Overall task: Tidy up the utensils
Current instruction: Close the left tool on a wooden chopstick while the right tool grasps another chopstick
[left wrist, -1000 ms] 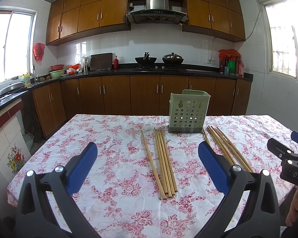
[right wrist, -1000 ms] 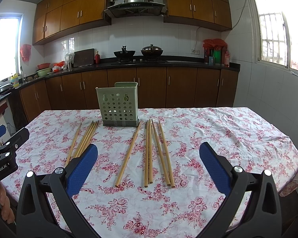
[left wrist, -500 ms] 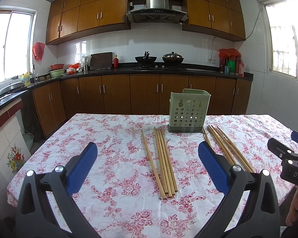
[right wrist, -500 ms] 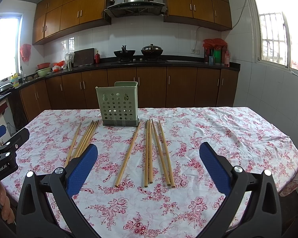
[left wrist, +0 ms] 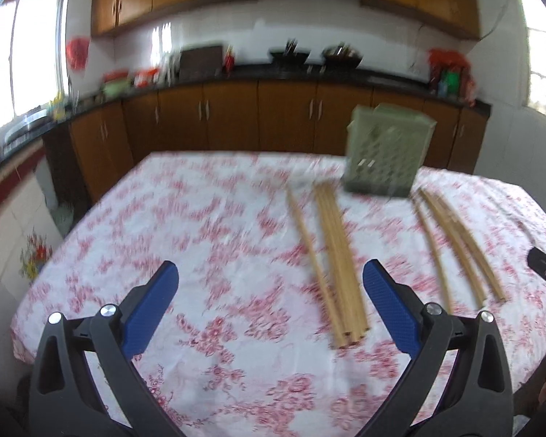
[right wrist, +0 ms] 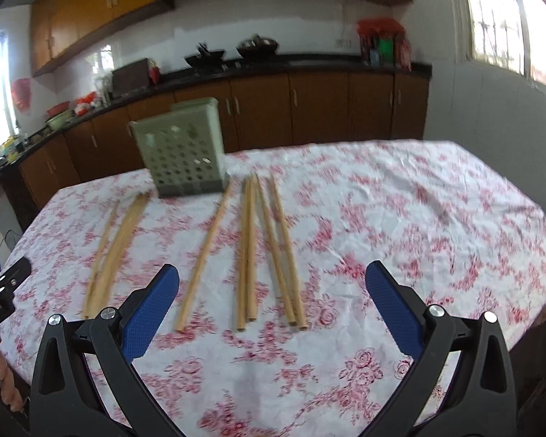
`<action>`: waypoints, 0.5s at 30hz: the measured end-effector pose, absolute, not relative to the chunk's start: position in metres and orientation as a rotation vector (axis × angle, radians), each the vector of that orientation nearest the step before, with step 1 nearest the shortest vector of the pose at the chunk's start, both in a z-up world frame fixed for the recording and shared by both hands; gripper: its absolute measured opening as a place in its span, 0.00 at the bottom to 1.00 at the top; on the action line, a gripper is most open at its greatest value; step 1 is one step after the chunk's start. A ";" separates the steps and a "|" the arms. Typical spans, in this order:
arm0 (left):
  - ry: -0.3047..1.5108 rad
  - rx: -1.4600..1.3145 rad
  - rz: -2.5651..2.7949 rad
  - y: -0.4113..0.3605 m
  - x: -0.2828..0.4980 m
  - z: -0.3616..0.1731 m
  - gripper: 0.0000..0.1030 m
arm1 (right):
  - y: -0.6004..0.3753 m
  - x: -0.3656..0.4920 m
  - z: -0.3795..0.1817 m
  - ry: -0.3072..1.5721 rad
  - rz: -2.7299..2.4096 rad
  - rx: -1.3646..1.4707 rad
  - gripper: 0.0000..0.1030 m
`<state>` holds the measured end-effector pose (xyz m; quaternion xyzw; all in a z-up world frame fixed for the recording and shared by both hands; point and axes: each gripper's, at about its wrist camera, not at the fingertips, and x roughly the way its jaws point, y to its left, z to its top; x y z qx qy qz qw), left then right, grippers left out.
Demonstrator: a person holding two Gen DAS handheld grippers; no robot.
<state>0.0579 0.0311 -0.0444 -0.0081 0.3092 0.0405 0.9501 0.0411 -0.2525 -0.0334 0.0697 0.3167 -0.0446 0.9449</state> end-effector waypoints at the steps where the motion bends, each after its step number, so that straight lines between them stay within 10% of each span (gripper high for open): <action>1: 0.653 -0.021 0.098 0.036 0.064 -0.048 0.96 | -0.261 0.050 -0.039 0.677 -0.105 0.163 0.93; 7: 0.732 -0.024 0.110 0.053 0.100 -0.062 0.86 | -0.289 0.094 -0.063 0.808 -0.112 0.238 0.43; 15: 0.850 -0.071 -0.016 0.043 0.134 -0.081 0.54 | -0.284 0.134 -0.089 0.927 -0.058 0.202 0.23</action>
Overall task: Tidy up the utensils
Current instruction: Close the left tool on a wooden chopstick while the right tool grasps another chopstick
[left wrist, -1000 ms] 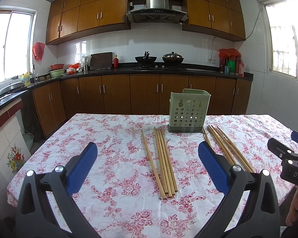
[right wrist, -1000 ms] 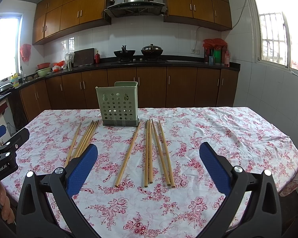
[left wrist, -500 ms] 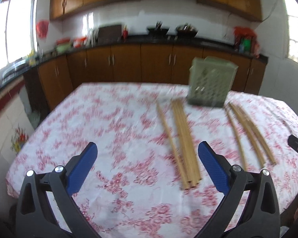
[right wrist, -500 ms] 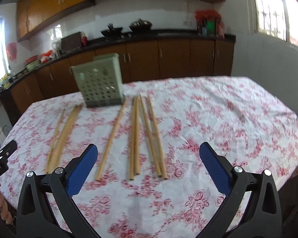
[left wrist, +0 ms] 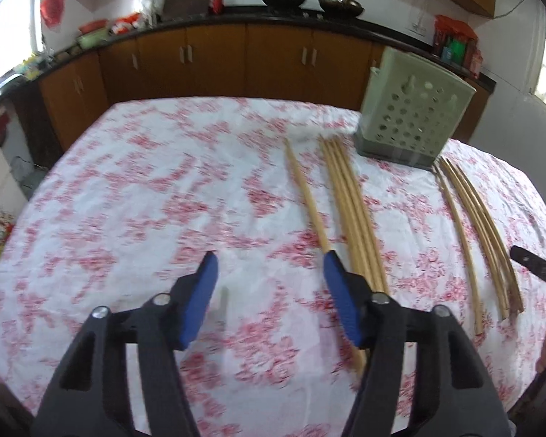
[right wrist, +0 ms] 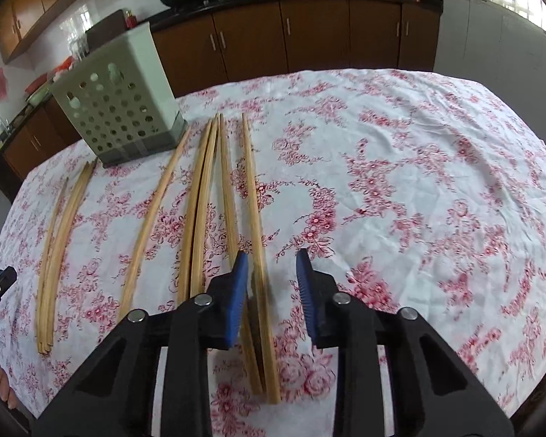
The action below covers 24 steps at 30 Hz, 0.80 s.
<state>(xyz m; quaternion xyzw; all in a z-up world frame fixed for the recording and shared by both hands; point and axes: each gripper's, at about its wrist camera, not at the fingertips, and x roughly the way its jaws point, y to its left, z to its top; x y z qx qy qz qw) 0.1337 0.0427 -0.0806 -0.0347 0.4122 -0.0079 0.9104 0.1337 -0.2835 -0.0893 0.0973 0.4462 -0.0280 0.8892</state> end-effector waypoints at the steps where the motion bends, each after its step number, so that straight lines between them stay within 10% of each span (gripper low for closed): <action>1: 0.857 -0.073 -0.029 0.040 0.137 -0.083 0.50 | -0.282 0.136 -0.093 0.944 -0.056 0.199 0.21; 24: 0.936 0.013 -0.056 0.031 0.174 -0.101 0.08 | -0.283 0.142 -0.096 0.906 -0.080 0.145 0.07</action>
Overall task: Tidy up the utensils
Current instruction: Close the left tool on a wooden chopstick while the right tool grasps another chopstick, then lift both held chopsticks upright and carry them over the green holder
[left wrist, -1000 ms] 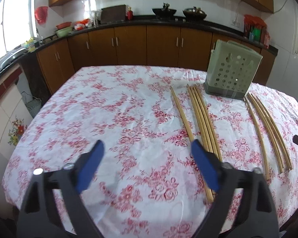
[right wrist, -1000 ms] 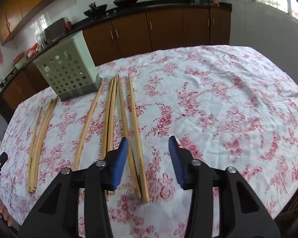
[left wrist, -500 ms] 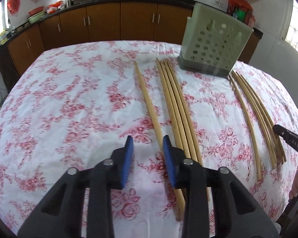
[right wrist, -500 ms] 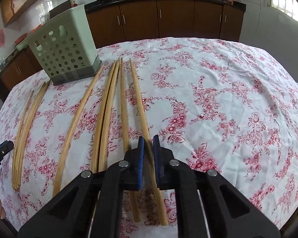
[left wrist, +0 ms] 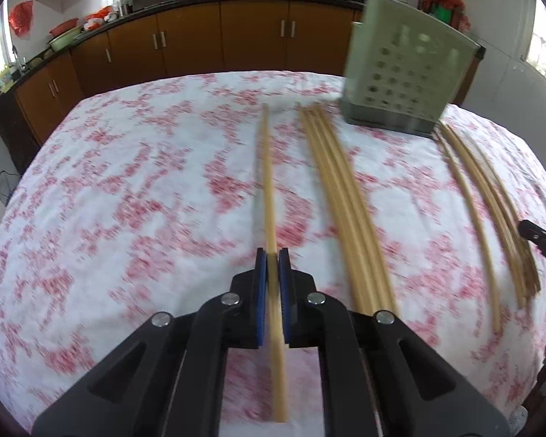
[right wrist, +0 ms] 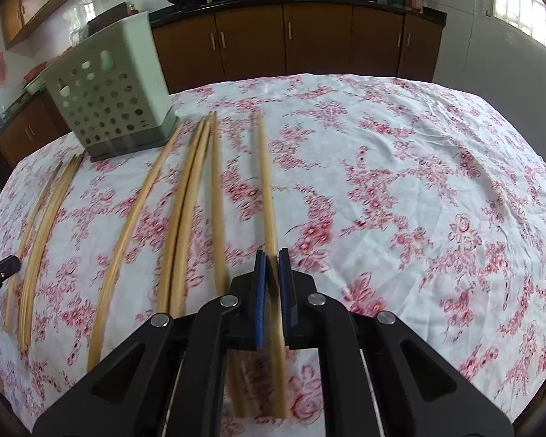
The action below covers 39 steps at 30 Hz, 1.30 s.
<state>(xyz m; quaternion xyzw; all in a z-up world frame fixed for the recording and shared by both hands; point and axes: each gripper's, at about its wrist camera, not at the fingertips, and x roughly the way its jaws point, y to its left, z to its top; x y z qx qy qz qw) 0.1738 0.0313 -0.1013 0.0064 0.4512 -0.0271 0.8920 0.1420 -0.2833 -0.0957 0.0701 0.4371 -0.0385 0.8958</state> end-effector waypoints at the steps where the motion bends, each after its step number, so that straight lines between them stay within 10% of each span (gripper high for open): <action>1: 0.935 0.015 -0.049 0.035 0.177 -0.101 0.08 | -0.287 0.145 -0.096 0.904 -0.094 0.151 0.07; 25: 0.906 0.028 -0.057 0.056 0.169 -0.096 0.08 | -0.304 0.135 -0.092 0.860 -0.125 0.158 0.07; 39: 0.567 -0.068 -0.019 0.079 0.173 0.036 0.08 | -0.317 0.121 0.024 0.512 -0.110 0.174 0.07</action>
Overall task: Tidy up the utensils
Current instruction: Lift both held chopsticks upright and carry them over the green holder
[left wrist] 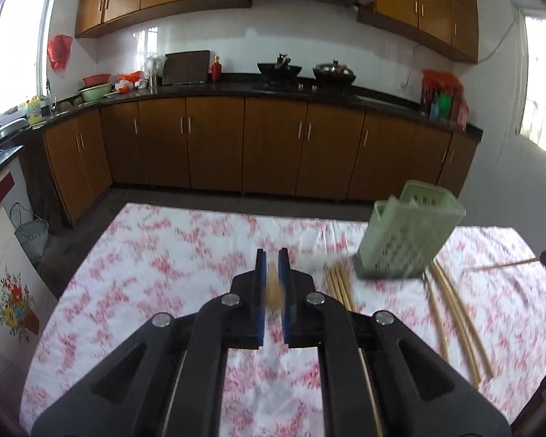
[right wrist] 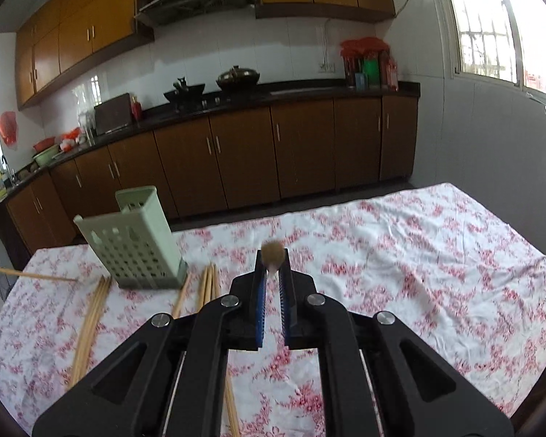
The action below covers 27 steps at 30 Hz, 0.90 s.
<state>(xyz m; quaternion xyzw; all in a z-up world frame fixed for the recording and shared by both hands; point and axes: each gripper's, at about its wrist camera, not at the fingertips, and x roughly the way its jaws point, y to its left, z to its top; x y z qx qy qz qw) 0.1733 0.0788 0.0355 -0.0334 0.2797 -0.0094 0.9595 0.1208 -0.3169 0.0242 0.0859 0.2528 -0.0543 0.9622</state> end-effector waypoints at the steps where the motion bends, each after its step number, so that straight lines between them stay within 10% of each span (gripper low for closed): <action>1: 0.563 -0.072 -0.022 0.080 0.174 0.038 0.08 | -0.317 0.121 0.026 0.504 -0.109 0.174 0.07; 27: 0.905 -0.057 -0.090 0.073 0.128 -0.092 0.15 | -0.306 0.121 0.030 0.493 -0.094 0.156 0.07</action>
